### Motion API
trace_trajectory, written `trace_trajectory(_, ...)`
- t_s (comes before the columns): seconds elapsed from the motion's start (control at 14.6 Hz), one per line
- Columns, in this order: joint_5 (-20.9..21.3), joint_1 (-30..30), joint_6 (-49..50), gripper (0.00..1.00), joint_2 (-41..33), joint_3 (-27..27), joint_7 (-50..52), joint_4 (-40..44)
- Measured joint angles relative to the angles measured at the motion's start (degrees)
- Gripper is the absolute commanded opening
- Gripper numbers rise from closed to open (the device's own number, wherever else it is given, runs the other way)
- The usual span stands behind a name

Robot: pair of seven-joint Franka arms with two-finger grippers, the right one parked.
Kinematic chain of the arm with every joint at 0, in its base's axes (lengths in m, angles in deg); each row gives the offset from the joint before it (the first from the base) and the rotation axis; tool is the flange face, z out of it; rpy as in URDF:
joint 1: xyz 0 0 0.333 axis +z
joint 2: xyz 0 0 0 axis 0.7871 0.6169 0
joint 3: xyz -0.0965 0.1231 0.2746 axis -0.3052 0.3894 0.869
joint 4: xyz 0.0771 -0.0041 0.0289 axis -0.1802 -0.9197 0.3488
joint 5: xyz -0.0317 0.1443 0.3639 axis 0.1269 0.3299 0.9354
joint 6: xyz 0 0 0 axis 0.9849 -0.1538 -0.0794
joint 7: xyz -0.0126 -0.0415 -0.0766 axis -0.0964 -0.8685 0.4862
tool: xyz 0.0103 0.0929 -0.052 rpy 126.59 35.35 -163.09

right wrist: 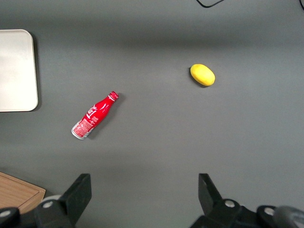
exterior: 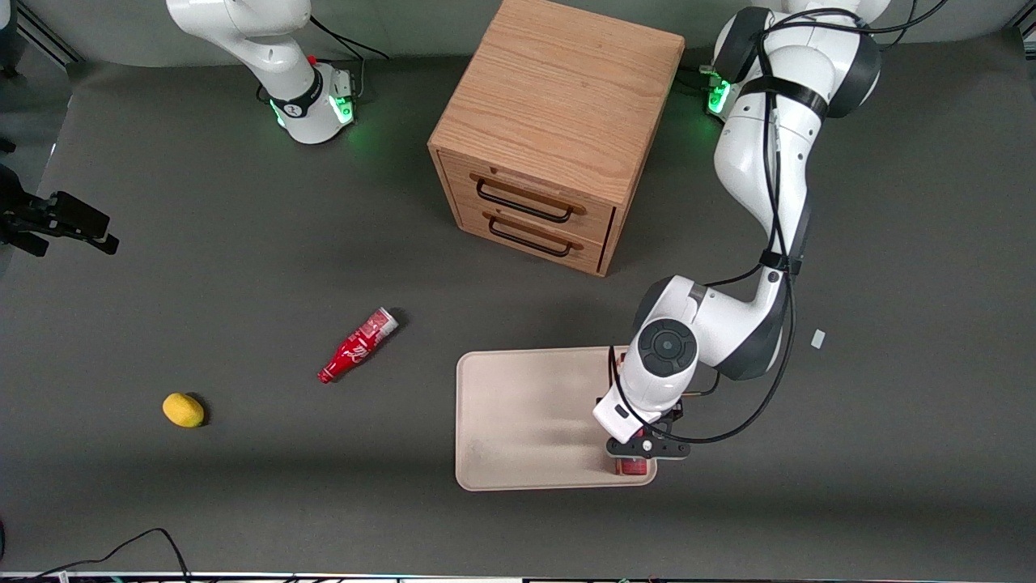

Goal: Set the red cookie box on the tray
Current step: 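Lower the box onto the tray and open the left gripper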

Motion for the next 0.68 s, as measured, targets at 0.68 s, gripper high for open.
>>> trace_trajectory(0.68, 0.03, 0.05, 9.43, 1.00, -0.42, 0.06, -0.07, 3.68)
